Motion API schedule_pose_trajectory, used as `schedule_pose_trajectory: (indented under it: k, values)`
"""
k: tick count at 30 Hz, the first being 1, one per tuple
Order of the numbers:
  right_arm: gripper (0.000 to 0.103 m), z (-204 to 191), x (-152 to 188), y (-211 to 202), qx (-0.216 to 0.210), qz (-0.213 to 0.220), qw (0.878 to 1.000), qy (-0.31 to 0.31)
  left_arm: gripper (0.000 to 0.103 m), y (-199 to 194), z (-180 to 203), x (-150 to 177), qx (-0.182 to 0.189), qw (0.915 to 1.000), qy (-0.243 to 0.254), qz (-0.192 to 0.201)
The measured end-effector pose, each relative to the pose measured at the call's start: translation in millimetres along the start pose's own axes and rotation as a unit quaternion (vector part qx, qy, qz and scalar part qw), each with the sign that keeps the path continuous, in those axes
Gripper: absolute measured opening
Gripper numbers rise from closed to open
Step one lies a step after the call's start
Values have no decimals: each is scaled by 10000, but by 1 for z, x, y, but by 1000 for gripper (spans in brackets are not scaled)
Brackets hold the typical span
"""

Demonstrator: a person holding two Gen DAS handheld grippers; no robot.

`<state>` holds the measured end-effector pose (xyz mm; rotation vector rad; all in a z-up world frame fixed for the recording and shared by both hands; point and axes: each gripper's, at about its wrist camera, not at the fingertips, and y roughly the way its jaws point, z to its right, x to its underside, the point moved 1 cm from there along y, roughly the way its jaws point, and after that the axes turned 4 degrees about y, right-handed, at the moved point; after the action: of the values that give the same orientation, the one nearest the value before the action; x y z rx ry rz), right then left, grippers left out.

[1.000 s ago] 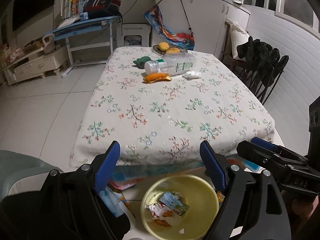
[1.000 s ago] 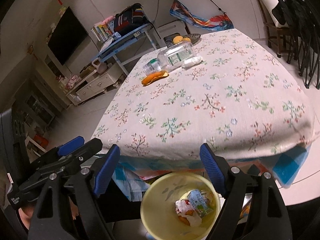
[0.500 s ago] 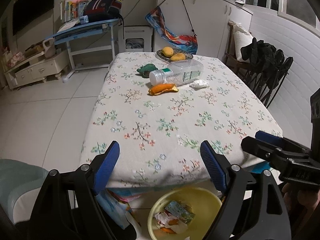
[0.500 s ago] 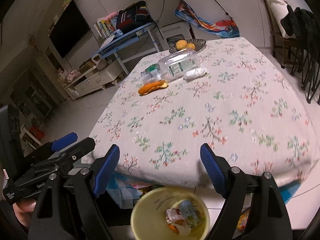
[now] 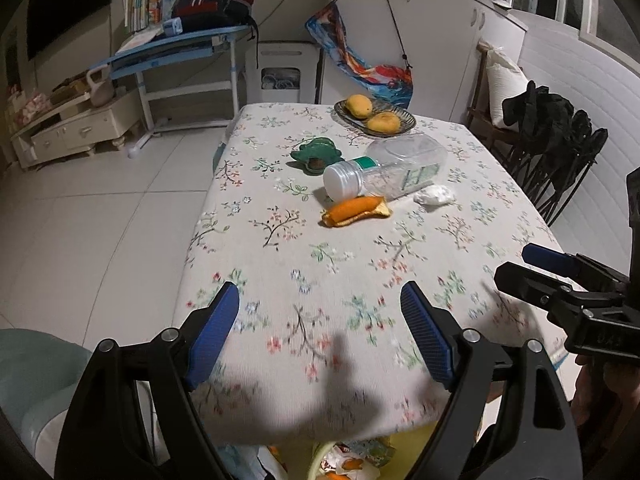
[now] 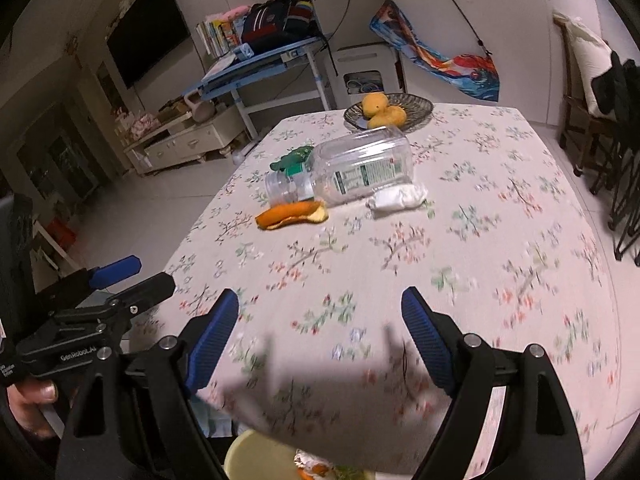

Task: Collect trash
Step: 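Withdraw both open tools from the basin back over the table, then close the left tool on the long orange peel on the table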

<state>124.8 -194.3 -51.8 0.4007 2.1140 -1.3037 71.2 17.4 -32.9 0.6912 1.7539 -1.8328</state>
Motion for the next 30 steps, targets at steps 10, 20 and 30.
schedule_pose_trajectory:
  k: [10,20,30]
  values:
    - [80,17,-31,31,161,-84,9998,-59,80,48,8,-33,43,9994,268,-207]
    - [80,32,-51,60,298,-230,9992,-123,80,92,14,-51,244,9980,296,-508]
    - [80,40,-57,81,336,-375,9986,-140,80,121,16,-65,291,9974,239,-611]
